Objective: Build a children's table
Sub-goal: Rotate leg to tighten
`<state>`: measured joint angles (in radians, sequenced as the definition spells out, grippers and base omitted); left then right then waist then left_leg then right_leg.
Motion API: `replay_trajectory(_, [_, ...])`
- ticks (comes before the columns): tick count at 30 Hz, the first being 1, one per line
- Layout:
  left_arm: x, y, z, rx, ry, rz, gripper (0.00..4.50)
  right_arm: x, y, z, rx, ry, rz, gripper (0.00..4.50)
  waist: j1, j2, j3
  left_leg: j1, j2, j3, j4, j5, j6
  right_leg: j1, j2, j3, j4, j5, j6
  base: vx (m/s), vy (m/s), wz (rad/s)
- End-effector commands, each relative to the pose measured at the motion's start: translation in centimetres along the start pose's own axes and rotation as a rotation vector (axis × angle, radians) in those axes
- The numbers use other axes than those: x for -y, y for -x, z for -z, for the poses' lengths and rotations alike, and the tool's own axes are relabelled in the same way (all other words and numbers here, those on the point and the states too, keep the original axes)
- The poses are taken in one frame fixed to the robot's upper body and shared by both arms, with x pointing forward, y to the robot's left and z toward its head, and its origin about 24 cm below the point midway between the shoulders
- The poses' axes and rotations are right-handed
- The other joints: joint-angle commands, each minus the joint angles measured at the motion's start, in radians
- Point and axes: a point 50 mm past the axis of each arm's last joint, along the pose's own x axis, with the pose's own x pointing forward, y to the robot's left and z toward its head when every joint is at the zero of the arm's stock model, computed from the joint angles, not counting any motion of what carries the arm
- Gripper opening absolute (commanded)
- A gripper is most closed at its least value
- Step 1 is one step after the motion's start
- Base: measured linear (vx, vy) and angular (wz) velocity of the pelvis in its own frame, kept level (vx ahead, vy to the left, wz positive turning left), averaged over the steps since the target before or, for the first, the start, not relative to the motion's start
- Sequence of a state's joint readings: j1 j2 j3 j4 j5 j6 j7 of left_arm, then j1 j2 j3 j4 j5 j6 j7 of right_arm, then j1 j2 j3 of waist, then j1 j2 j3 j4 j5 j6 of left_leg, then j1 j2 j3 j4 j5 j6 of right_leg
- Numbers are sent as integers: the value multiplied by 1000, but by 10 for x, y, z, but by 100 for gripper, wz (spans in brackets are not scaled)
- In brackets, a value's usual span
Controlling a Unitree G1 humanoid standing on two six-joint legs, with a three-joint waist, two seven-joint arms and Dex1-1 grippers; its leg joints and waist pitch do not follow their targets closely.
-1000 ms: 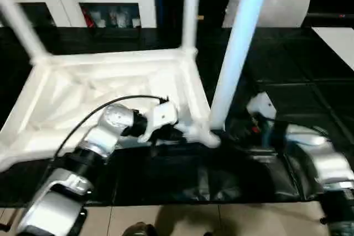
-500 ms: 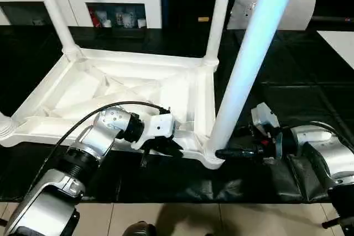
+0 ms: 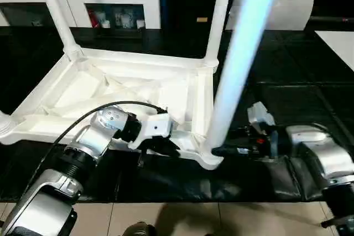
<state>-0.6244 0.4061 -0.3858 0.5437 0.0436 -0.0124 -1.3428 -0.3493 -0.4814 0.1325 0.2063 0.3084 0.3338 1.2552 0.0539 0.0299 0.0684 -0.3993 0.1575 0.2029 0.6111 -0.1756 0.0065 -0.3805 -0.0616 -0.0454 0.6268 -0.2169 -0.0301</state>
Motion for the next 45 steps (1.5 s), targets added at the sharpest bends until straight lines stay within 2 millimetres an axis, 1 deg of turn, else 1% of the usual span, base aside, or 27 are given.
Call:
replay_trajectory(1, [-5, -21, -20, 65, 1, -36, 0, -1, -23, -2, 38, -68, 70, 189, -9, -12, -65, 38, 82, -41, -74, -231, 23, 24, -96, 48, -90, -274, -221, 0, 0, 0])
replay_trajectory(2, [-10, -26, -27, 95, 30, -78, 0, 3, -32, -2, 45, -102, 147, 189, -14, -11, -63, 39, 80, -45, -75, -260, 5, 21, -99, 49, -96, -330, -208, 0, 0, 0])
replay_trajectory(4, [-15, -32, -34, 120, 58, -127, 0, 8, -42, -3, 45, -120, 236, 189, -26, -10, -58, 40, 77, -47, -78, -288, -19, 16, -97, 48, -99, -378, -197, 0, 0, 0])
replay_trajectory(5, [-16, -33, -36, 124, 63, -135, 0, 9, -44, -4, 45, -122, 252, 189, -39, -14, -62, 31, 76, -57, -81, -299, -35, 27, -101, 45, -98, -408, -174, 0, 0, 0])
replay_trajectory(6, [-23, -38, -41, 134, 94, -197, 0, 16, -53, -5, 40, -149, 370, 189, -44, -7, -61, 32, 76, -57, -83, -301, -38, 23, -98, 46, -98, -398, -173, 0, 0, 0])
replay_trajectory(7, [-25, -39, -43, 136, 105, -217, 0, 18, -55, -5, 37, -154, 409, 189, -58, -10, -62, 34, 73, -55, -82, -320, -45, 17, -94, 46, -99, -383, -180, 0, 0, 0])
replay_trajectory(8, [-29, -41, -46, 138, 126, -258, 0, 22, -60, -6, 33, -163, 487, 189, -67, -11, -64, 35, 70, -56, -81, -327, -46, 17, -96, 46, -100, -374, -184, 0, 0, 0])
replay_trajectory(10, [-34, -44, -50, 143, 151, -317, 0, 26, -68, -9, 46, -188, 576, 188, -73, -3, -64, 35, 70, -55, -78, -317, -38, 17, -97, 50, -104, -349, -185, 0, 0, 0])
replay_trajectory(11, [-36, -46, -53, 147, 163, -343, 0, 26, -73, -11, 50, -199, 611, 188, -75, -7, -65, 31, 70, -53, -78, -303, -23, 21, -96, 51, -105, -317, -189, 0, 0, 0])
replay_trajectory(14, [-38, -49, -54, 133, 163, -376, 0, 26, -83, -15, 76, -228, 652, 188, -78, -9, -68, 28, 69, -49, -76, -255, 6, 25, -92, 50, -101, -251, -203, 0, 0, 0])
replay_trajectory(15, [-38, -49, -53, 127, 161, -382, 0, 26, -84, -17, 92, -230, 655, 188, -76, -7, -69, 30, 70, -48, -74, -249, 9, 23, -93, 52, -101, -242, -204, 0, 0, 0])
replay_trajectory(16, [-38, -49, -52, 120, 157, -384, 0, 25, -85, -18, 117, -236, 649, 222, -73, -6, -69, 30, 70, -46, -73, -235, 17, 25, -93, 52, -100, -218, -208, 0, 0, 0])
replay_trajectory(18, [-37, -47, -49, 109, 152, -384, 0, 24, -83, -19, 135, -223, 631, 257, -70, -3, -73, 29, 72, -46, -74, -199, 29, 30, -92, 50, -95, -159, -217, 0, 0, 0])
replay_trajectory(20, [-35, -42, -43, 86, 125, -361, 0, 23, -75, -16, 135, -182, 609, 263, -66, -3, -75, 29, 73, -44, -74, -161, 53, 36, -91, 48, -89, -74, -230, 0, 0, 0])
replay_trajectory(21, [-33, -40, -40, 79, 109, -344, 0, 23, -70, -14, 128, -165, 600, 268, -66, -10, -77, 28, 73, -43, -73, -151, 62, 38, -92, 48, -88, -57, -233, 0, 0, 0])
replay_trajectory(22, [-31, -39, -39, 76, 100, -334, 0, 22, -68, -12, 124, -157, 600, 268, -63, -5, -79, 29, 75, -42, -71, -124, 77, 39, -94, 48, -82, -14, -242, 0, 0, 0])
replay_trajectory(23, [-28, -36, -35, 60, 89, -303, 0, 24, -59, -8, 111, -121, 608, 291, -61, -4, -80, 27, 78, -44, -71, -102, 87, 41, -95, 46, -77, 21, -249, 0, 0, 0])
replay_trajectory(25, [-24, -33, -31, 48, 71, -272, 0, 25, -51, -6, 99, -82, 600, 291, -59, -4, -80, 26, 77, -41, -67, -83, 106, 41, -95, 46, -75, 55, -258, 0, 0, 0])
replay_trajectory(26, [-20, -31, -27, 38, 66, -239, 0, 25, -41, -2, 88, -30, 562, 318, -55, -5, -78, 24, 78, -39, -66, -87, 113, 42, -97, 47, -77, 54, -260, 0, 0, 0])
replay_trajectory(28, [-16, -28, -22, 38, 56, -194, 0, 22, -28, 2, 60, 16, 481, 325, -46, -5, -76, 30, 79, -39, -68, -117, 107, 40, -94, 45, -81, 13, -255, 0, 0, 0])
replay_trajectory(30, [-13, -25, -18, 22, 33, -166, 0, 19, -20, 5, 33, 46, 421, 325, -37, -4, -70, 34, 83, -38, -73, -167, 86, 35, -94, 47, -88, -64, -246, 0, 0, 0])
replay_trajectory(34, [-2, -16, -8, -4, -27, -50, 0, 14, 0, 1, 38, 53, 276, 325, -26, -4, -68, 36, 87, -40, -78, -204, 66, 36, -95, 46, -91, -131, -230, 0, 0, 0])
replay_trajectory(35, [-1, -15, -8, -6, -28, -39, 0, 14, 1, 1, 41, 53, 258, 325, -25, -7, -64, 40, 88, -37, -81, -232, 53, 28, -90, 46, -93, -161, -229, 0, 0, 0])
replay_trajectory(38, [4, -8, -4, -16, -34, 35, 0, 8, 9, -1, 26, 66, 117, 325, -19, -6, -66, 39, 88, -37, -80, -227, 47, 30, -94, 47, -92, -168, -231, 0, 0, 0])
replay_trajectory(40, [6, -6, -5, -6, -38, 61, 0, 5, 12, -2, 15, 77, 55, 309, -15, -5, -68, 37, 89, -38, -80, -206, 55, 31, -94, 46, -87, -136, -239, 0, 0, 0])
replay_trajectory(41, [8, -5, -5, -6, -40, 79, 0, 3, 12, -2, 5, 86, 24, 298, -14, -12, -69, 36, 88, -37, -78, -191, 63, 32, -95, 45, -84, -120, -242, 0, 0, 0])
replay_trajectory(45, [12, -2, -3, -21, -61, 137, 0, 0, 13, 0, -18, 69, -69, 264, -14, -11, -69, 34, 86, -36, -76, -173, 79, 30, -95, 45, -86, -116, -243, 0, 0, 0])
